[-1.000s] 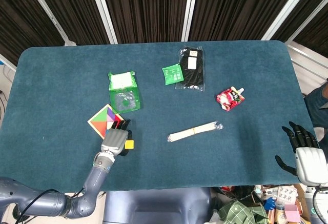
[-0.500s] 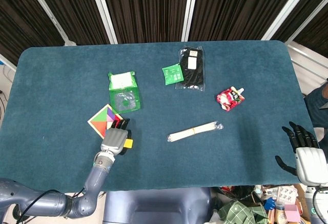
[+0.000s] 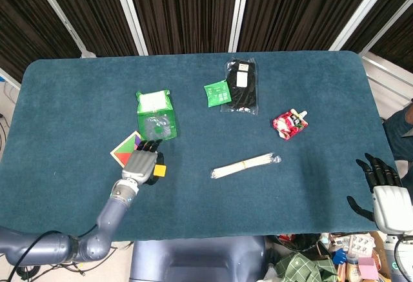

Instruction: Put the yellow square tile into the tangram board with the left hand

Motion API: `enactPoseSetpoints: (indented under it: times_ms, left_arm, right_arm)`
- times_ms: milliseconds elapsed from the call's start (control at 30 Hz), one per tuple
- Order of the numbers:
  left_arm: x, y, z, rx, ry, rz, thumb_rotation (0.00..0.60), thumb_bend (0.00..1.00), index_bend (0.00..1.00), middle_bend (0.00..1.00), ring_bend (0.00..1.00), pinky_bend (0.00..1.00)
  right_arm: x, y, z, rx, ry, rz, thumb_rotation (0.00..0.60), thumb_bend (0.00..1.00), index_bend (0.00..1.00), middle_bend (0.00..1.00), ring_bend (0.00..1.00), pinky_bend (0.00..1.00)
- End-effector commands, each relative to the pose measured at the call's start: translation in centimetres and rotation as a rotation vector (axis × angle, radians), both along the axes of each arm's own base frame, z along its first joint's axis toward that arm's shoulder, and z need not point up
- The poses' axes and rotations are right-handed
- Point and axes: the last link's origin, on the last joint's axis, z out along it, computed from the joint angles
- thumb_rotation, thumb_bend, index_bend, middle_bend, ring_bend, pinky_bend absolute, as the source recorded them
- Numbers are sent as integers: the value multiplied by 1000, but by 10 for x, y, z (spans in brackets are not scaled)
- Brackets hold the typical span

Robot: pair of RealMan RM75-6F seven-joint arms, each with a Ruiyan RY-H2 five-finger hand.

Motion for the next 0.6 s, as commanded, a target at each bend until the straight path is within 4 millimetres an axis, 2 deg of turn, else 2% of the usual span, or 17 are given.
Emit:
enactPoseSetpoints:
  times_ms: [33,300,600]
  left_arm:
    - [-8,21,19,13,-42,13,600,399,473,0,0,0]
    - [-35,44,43,64,-63,38,600,399,468,0,0,0]
    - [-59,58,45,102,-5,103,600,399,465,0,0,0]
  right_arm:
    - [0,1,0,0,1,2,600,159,149,39,72,129]
    - [1,1,-1,-1,6,4,600,161,149,39,73,128]
    - [1,2,-2,3,7,8,600,160,149,39,73,128]
